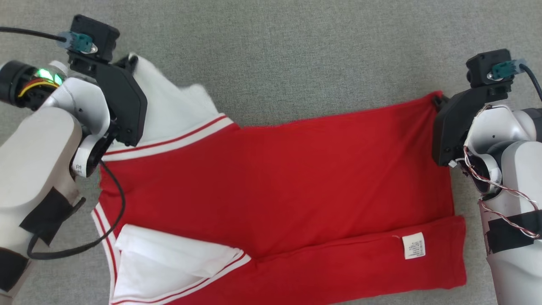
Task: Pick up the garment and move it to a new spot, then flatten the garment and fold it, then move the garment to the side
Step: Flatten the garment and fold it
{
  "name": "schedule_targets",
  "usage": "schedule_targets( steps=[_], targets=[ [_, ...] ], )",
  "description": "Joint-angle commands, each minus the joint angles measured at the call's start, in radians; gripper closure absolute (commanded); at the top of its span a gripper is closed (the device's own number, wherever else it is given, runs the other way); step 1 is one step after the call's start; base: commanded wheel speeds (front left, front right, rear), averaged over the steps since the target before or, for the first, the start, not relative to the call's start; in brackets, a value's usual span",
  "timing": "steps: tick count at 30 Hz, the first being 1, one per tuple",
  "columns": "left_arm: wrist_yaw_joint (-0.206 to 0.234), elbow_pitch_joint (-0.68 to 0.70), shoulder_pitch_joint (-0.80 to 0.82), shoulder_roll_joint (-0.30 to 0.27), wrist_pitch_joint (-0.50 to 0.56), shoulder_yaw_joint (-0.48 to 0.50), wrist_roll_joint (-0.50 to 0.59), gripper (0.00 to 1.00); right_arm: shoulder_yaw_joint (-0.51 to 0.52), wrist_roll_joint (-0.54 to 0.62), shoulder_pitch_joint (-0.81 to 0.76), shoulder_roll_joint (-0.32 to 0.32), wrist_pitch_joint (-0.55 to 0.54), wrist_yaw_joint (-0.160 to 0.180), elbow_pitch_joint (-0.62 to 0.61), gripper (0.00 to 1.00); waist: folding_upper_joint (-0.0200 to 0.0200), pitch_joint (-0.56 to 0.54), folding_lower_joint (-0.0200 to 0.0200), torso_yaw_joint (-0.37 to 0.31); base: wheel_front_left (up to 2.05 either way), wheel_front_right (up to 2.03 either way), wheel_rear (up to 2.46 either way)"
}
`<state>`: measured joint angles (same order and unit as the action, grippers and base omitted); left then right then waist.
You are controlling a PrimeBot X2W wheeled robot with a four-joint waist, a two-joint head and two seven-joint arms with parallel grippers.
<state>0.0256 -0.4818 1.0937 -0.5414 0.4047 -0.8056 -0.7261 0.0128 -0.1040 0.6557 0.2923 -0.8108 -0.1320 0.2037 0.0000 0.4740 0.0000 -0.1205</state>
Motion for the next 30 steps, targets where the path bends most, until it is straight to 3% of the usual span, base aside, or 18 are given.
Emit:
schedule_targets(
  steps=[1,15,19,25,30],
  targets=[
    [-0.002,-0.018,0.013,0.007,-0.047,0.005,0.019,1.00,0.016,0.024,0.014,-0.010,0.032,0.002,0.007,1.00,0.0000,-0.001,0.0000,0.001,0.00,0.00,0.00],
    [0.016,-0.109,0.032,0.062,-0.316,0.012,0.086,1.00,0.097,0.117,0.033,-0.059,0.209,0.002,0.066,1.00,0.0000,-0.036,0.0000,0.024,0.00,0.00,0.00],
    [0.024,-0.110,-0.033,0.098,-0.408,0.012,0.077,1.00,0.110,0.110,-0.013,-0.054,0.242,0.002,0.060,1.00,0.0000,-0.073,0.0000,0.050,0.00,0.00,0.00],
    [0.072,-0.040,-0.183,0.128,-0.530,0.034,0.035,1.00,0.142,0.096,-0.119,-0.037,0.273,0.002,-0.013,1.00,0.0000,-0.136,0.0000,0.089,0.00,0.00,0.00],
    [0.112,0.083,-0.322,0.115,-0.580,0.033,0.015,1.00,0.197,0.103,-0.235,-0.057,0.277,0.002,-0.090,1.00,0.0000,-0.183,0.0000,0.123,0.00,0.00,0.00]
  ],
)
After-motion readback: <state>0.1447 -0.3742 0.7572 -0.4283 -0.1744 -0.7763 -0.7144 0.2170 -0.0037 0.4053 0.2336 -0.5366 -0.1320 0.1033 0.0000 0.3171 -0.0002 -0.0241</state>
